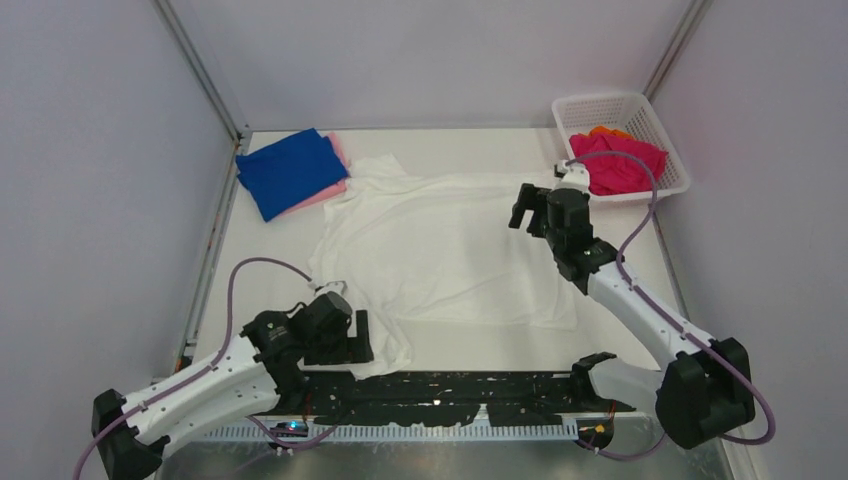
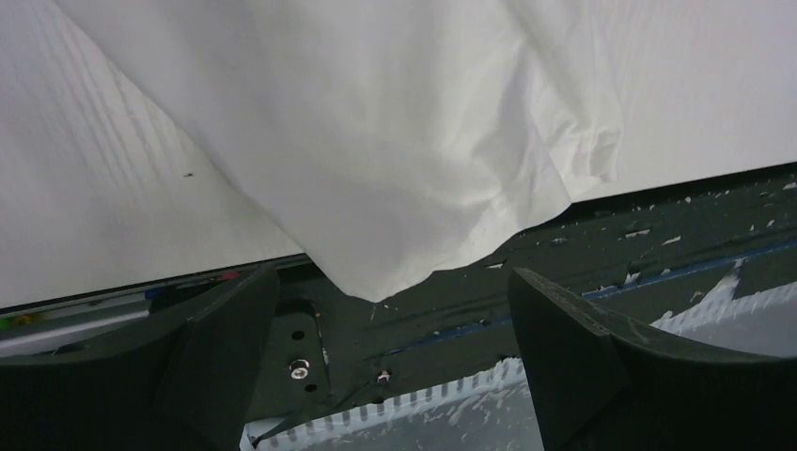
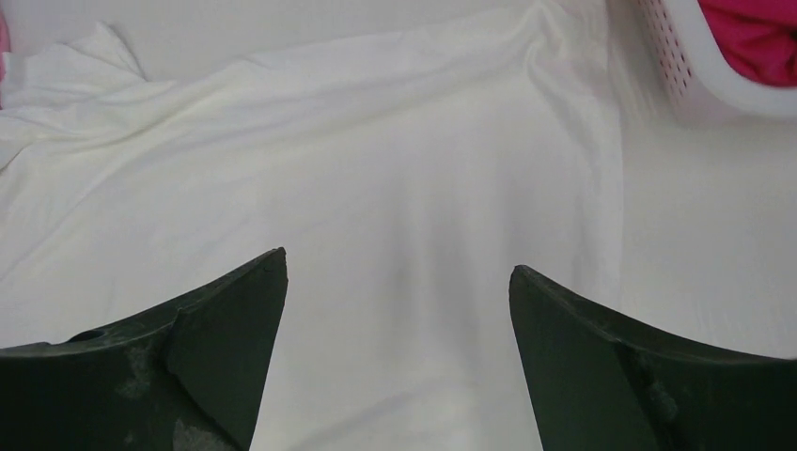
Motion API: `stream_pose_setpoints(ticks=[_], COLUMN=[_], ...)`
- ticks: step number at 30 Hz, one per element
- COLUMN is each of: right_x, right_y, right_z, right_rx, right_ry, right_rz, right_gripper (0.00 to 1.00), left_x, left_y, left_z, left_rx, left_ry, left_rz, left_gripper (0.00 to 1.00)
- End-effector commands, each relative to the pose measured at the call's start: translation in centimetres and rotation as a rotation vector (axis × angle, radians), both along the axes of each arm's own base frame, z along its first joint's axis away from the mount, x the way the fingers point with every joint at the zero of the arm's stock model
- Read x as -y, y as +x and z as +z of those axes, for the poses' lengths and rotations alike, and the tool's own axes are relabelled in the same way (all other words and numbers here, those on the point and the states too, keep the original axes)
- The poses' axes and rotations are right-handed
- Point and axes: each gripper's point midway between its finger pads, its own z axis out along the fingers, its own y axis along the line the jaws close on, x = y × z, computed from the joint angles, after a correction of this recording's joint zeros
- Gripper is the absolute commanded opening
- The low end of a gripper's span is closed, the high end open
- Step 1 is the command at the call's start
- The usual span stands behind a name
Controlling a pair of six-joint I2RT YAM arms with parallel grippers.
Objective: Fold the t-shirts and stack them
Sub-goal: Grab the side of the flattened tshirt closest away from the robot with both arms
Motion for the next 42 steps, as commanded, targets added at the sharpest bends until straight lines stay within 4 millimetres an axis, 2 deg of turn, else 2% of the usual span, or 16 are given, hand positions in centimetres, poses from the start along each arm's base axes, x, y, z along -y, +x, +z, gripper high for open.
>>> stream_pose_setpoints(ticks=[1,4,8,12,17,22,26,29,32,35,39,42], right_x=[3.3,5.0,5.4,5.5,5.6,6.3,7.7,8.3,8.2,6.7,6.4,6.0], right_y=[-3.4,-5.8,-7.2,-8.2,-9.4,-11.2,-13.9,-15.8,-18.1,-19.7,-22.3,-22.9], right_z=[-1.8,-2.7,-2.6,-3.0,-3.7,-4.8,-5.4,-5.8,-7.2,-8.4,-11.3,-12.7], right_rx=[-0.034,-0.055,-0.032,-0.021,-0.031,-0.073,-0.114,-0.140,-0.204,-0.286,-0.425,-0.474], right_ry=[0.121,0.106,0.138,0.166,0.187,0.187,0.180,0.237,0.313,0.412,0.440,0.472], right_rz=[-0.239,-0.304,-0.305,-0.302,-0.304,-0.325,-0.382,-0.437,-0.477,-0.452,-0.502,-0.529], right_gripper=[0.95,0.96,0.95,0.95,0.96,0.96,0.95,0.95,0.95,0.95,0.96,0.98], left_x=[1.4,2.9,2.4,2.9,4.2,4.3,4.1,4.2,4.2,4.4,4.7,4.8], left_y=[-2.2,-3.4,-4.2,-3.5,-2.4,-3.8,-3.4,-3.1,-3.3,-3.7,-4.4,-4.7], left_z=[-1.2,-2.2,-3.7,-4.3,-4.1,-4.9,-4.4,-3.9,-3.6,-3.2,-3.0,-3.0], left_rx=[-0.054,-0.095,-0.126,-0.099,-0.056,-0.135,-0.105,-0.081,-0.080,-0.089,-0.106,-0.119], left_ry=[-0.077,-0.123,-0.080,-0.098,-0.144,-0.128,-0.130,-0.149,-0.164,-0.192,-0.232,-0.242], left_rz=[0.005,-0.033,-0.009,0.027,0.014,-0.007,0.002,-0.001,-0.014,-0.037,-0.067,-0.077], left_gripper=[0.93,0.85,0.76,0.69,0.59,0.37,0.16,0.00,0.00,0.00,0.00,0.00])
